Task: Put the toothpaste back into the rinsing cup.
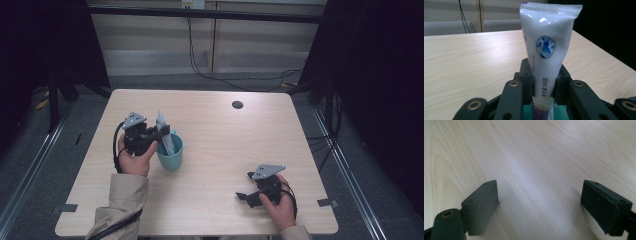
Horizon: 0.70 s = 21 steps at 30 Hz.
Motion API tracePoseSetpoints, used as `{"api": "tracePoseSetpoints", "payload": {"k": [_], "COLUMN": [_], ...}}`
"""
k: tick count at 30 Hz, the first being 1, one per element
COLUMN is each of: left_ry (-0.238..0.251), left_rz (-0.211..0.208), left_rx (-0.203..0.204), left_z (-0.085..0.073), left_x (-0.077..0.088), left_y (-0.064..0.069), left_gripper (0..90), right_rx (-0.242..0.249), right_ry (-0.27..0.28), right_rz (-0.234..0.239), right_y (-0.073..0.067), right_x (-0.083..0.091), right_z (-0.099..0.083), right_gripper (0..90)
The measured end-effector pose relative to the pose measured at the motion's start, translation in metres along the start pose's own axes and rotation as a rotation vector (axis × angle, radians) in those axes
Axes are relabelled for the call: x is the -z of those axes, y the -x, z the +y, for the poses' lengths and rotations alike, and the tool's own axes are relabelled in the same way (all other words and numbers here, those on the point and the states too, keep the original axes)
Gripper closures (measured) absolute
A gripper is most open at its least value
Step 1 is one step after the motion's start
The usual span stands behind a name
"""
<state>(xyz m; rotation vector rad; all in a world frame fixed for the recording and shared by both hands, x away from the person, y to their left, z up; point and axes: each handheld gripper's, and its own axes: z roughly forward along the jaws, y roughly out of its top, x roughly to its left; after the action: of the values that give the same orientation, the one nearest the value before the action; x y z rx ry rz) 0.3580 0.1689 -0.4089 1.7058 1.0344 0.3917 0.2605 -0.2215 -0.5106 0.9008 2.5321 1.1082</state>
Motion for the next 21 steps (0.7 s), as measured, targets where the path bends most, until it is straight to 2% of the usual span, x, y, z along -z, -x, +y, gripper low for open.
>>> {"api": "tracePoseSetpoints", "payload": {"k": [21], "left_ry": [0.001], "left_rz": [0.006], "left_rx": [-0.001], "left_z": [-0.0070], "left_x": [-0.0015], "left_y": [-0.0001], "left_gripper": [73.9], "right_rx": [0.002], "right_ry": [0.001], "right_rz": [0.001], "right_y": [0.0000], "right_x": [0.0000], "right_z": [0.0000], "right_gripper": [14.0]}}
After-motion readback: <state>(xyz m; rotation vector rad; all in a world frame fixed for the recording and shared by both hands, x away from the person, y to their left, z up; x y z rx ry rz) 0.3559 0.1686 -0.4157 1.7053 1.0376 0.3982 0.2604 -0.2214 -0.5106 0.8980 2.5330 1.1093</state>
